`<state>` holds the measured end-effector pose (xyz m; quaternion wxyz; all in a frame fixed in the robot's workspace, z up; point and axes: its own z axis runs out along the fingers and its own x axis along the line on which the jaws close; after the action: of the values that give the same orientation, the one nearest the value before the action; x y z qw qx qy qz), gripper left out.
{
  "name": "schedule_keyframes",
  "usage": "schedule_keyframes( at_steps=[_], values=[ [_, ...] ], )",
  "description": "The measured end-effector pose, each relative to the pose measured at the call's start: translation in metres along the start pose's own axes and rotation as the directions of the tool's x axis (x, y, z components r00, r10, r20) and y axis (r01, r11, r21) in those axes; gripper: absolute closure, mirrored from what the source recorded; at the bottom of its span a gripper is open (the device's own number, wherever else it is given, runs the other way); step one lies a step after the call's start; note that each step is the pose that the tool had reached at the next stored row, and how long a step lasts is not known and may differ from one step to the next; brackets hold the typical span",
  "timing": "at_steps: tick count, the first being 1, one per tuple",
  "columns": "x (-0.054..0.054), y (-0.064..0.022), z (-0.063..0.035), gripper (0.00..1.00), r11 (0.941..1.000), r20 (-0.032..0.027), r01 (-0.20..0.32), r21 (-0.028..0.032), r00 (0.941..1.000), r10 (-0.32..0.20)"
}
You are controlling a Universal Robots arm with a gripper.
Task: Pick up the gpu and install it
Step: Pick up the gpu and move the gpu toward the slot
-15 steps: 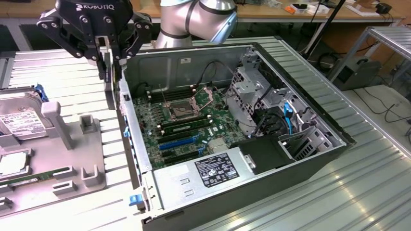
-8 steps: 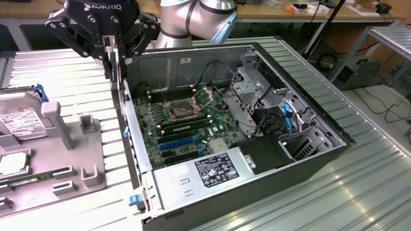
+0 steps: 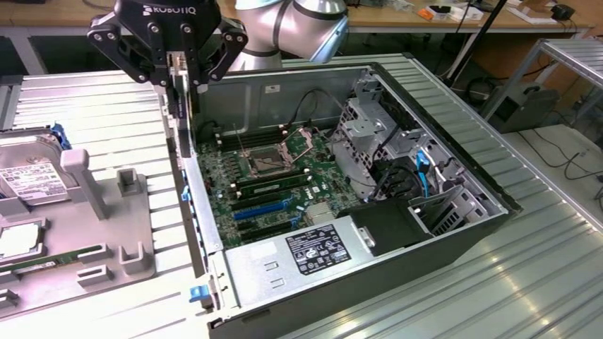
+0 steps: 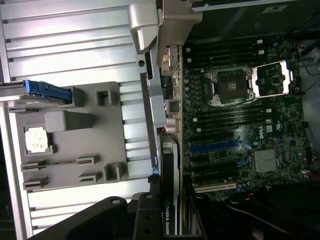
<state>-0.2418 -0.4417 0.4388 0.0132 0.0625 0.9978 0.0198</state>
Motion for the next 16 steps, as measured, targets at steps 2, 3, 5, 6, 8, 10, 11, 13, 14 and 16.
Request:
schedule_keyframes(
  at_steps=[2, 3, 5, 6, 8, 10, 11, 13, 14, 16],
  values=[
    [-0.003, 0.0003, 0.0001, 0.73, 1.0000, 0.0000, 0.000, 0.0000, 1.0000, 0.000],
    [-0.003, 0.0004, 0.0001, 0.73, 1.0000, 0.0000, 0.000, 0.0000, 1.0000, 0.000],
    [-0.005, 0.0007, 0.0002, 0.73, 1.0000, 0.0000, 0.000, 0.0000, 1.0000, 0.000],
    [-0.007, 0.0008, 0.0002, 0.73, 1.0000, 0.0000, 0.000, 0.0000, 1.0000, 0.000],
    [-0.009, 0.0011, 0.0003, 0.73, 1.0000, 0.0000, 0.000, 0.0000, 1.0000, 0.000],
    [-0.011, 0.0013, 0.0003, 0.73, 1.0000, 0.0000, 0.000, 0.0000, 1.0000, 0.000],
    [-0.013, 0.0016, 0.0004, 0.73, 1.0000, 0.0000, 0.000, 0.0000, 1.0000, 0.000],
    [-0.018, 0.0022, 0.0005, 0.73, 1.0000, 0.0000, 0.000, 0.0000, 1.0000, 0.000],
    [-0.020, 0.0025, 0.0005, 0.73, 1.0000, -0.0001, 0.000, 0.0001, 1.0000, 0.000],
    [-0.023, 0.0029, 0.0006, 0.73, 1.0000, 0.0000, 0.000, 0.0001, 1.0000, 0.000]
  ],
)
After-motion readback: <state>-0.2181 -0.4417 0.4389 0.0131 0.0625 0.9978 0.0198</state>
